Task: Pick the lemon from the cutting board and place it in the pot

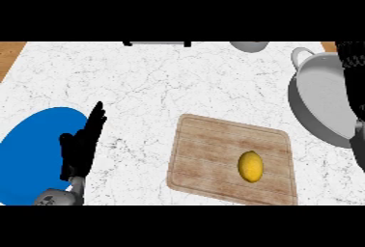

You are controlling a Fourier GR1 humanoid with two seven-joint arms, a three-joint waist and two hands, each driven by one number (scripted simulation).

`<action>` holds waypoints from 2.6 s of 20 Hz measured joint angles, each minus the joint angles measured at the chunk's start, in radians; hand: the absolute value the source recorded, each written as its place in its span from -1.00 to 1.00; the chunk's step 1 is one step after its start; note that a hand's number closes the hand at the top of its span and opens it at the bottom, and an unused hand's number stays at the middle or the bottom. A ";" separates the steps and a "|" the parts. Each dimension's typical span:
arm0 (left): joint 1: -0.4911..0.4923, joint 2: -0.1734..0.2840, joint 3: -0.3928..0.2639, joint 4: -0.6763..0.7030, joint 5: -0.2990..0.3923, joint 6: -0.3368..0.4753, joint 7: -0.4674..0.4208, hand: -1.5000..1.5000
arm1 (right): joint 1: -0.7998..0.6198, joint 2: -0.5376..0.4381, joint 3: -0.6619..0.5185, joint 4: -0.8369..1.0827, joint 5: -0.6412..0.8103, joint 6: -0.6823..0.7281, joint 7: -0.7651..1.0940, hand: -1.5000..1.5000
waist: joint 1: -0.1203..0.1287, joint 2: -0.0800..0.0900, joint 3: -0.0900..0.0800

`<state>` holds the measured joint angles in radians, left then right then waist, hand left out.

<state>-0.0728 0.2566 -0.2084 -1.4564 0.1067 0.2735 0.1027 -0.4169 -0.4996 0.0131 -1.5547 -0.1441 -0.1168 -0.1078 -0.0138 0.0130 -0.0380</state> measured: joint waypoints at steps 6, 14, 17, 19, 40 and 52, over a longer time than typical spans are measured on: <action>-0.051 0.046 0.105 -0.071 0.035 0.013 -0.005 0.00 | 0.184 0.025 -0.090 0.040 -0.016 -0.058 -0.050 1.00 | -0.003 -0.014 0.031; -0.093 0.085 0.185 -0.148 0.099 -0.008 0.055 0.00 | 0.472 0.087 -0.117 0.111 0.137 -0.229 -0.297 -1.00 | -0.004 -0.014 0.038; -0.108 0.085 0.202 -0.157 0.100 -0.015 0.086 0.00 | 0.547 0.111 -0.117 0.026 0.145 -0.226 -0.344 -1.00 | 0.000 -0.015 0.038; -0.115 0.078 0.205 -0.154 0.092 -0.018 0.092 0.00 | 0.609 0.103 -0.110 -0.058 0.157 -0.208 -0.326 -1.00 | 0.001 -0.015 0.038; -0.143 0.069 0.226 -0.161 0.078 -0.048 0.109 0.00 | 0.441 -0.111 0.293 -0.421 0.423 0.230 0.705 -1.00 | 0.027 -0.011 0.036; -0.127 0.012 0.250 -0.157 0.036 -0.075 0.098 0.00 | 0.385 0.080 0.355 -0.321 0.586 0.312 0.814 -1.00 | 0.015 -0.013 0.038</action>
<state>-0.2003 0.2684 0.0416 -1.6138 0.1424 0.1983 0.2004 -0.0323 -0.4201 0.3680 -1.8762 0.4421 0.1950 0.7060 0.0015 -0.0002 -0.0002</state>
